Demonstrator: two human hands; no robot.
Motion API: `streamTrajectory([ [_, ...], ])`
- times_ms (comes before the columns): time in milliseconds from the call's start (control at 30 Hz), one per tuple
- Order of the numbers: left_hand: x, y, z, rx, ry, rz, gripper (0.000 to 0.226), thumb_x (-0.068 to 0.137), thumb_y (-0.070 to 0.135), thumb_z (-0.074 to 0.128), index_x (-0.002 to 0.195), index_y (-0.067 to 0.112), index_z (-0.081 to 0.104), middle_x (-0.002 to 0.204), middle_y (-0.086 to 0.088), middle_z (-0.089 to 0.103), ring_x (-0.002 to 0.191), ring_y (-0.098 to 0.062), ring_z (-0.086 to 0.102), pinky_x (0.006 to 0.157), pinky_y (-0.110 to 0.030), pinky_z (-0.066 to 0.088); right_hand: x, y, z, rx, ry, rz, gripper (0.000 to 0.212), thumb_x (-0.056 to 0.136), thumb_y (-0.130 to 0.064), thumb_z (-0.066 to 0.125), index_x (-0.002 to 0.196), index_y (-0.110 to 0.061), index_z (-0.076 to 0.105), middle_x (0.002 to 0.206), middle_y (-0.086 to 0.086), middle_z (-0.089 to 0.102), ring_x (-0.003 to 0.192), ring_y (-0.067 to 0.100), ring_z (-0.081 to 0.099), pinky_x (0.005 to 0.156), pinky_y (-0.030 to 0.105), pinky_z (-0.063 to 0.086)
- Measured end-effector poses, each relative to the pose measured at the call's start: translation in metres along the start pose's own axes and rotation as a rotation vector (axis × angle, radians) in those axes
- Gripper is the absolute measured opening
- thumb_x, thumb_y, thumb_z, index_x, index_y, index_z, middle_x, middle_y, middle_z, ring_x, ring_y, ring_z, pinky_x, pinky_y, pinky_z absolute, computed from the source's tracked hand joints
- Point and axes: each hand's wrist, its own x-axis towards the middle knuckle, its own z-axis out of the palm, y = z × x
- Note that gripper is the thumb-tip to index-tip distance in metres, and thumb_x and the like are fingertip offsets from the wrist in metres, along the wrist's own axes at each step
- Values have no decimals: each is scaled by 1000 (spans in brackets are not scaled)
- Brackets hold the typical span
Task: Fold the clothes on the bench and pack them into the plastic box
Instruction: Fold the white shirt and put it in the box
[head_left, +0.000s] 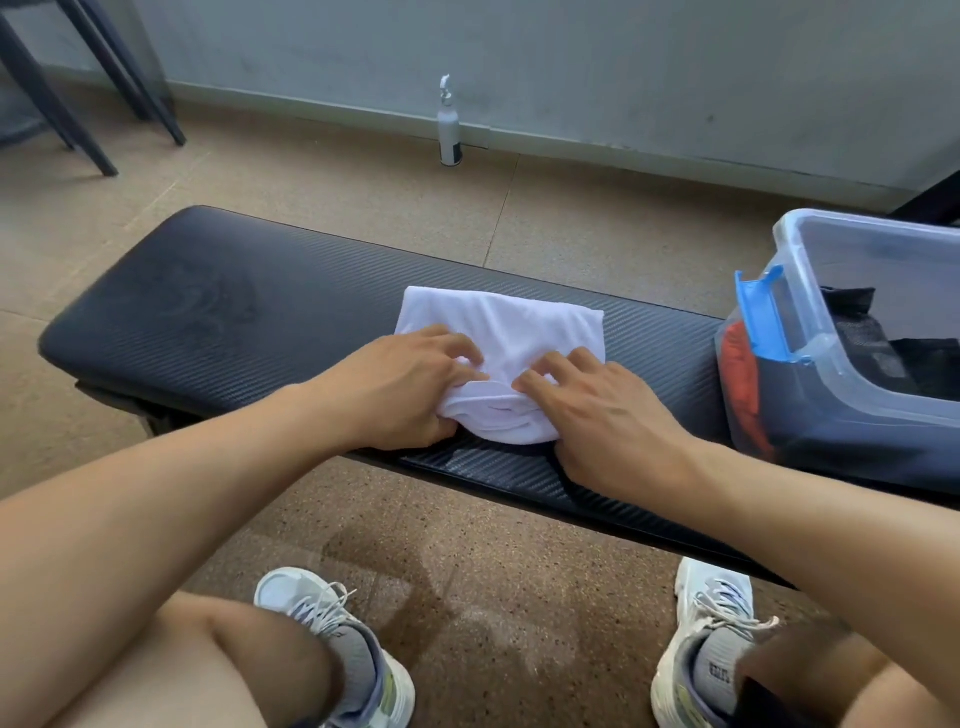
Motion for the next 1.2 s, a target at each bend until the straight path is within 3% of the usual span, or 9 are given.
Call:
streamTrajectory([
  [133,4,5,-6,78,-38,13,46,76,29,64,121,37,60,123,13,54,109,-14,54,76,-35,49,5,5,-5,107,142,47,36,78,-14,53,112,-22,59,99,-3,63,89,26,60,64,37,49],
  [400,-3,23,2,-25,125,-136,63,73,79,57,118,36,50,104,12,65,99,-17,56,71,-31,34,-10,-4,-37,521,102,207,35,86,-38,55,122,-43,53,110,-13,72,96,24,67,81,38,51],
  [500,-2,32,5,-104,173,-28,40,82,60,51,112,33,52,102,8,70,98,-22,62,80,-31,35,-21,-23,-40,479,147,90,43,84,-43,63,124,-42,50,115,-17,67,95,16,67,81,36,52],
  [567,-1,26,6,-124,60,132,34,82,36,45,111,30,62,113,6,71,113,-20,64,103,-38,38,-28,-32,-41,562,63,-48,54,80,-55,71,126,-43,45,123,-21,59,92,4,65,79,29,53],
  [733,-7,-26,6,-90,-78,177,65,85,10,33,135,47,54,156,19,37,154,-6,7,126,-46,2,-31,-11,-35,601,16,-191,60,85,-61,66,136,-38,44,139,-23,48,117,-7,49,102,24,44],
  [867,-18,-43,18,-177,-42,133,54,93,32,57,144,44,46,160,14,30,154,-10,7,125,-49,8,-21,9,-20,297,-118,-252,88,80,-70,65,153,-38,29,164,-17,22,151,2,12,122,23,13],
  [1000,-28,-36,30,-258,-23,97,70,85,60,57,149,37,42,163,12,28,155,-13,5,126,-42,1,-20,4,5,242,-145,-277,93,77,-66,69,154,-37,23,164,-12,18,153,11,11,124,34,20],
  [1100,-35,-28,30,-338,156,158,46,87,46,62,129,27,66,141,8,58,147,-18,36,123,-47,22,-19,4,3,326,-61,-262,67,88,-54,64,147,-33,41,158,-10,36,148,11,26,121,29,24],
  [1200,-37,-17,24,-336,323,206,15,84,24,66,97,17,70,102,5,68,105,-17,62,89,-39,51,-13,9,-6,430,-32,-245,39,93,-31,60,132,-28,58,144,-8,55,135,11,46,114,29,34],
])
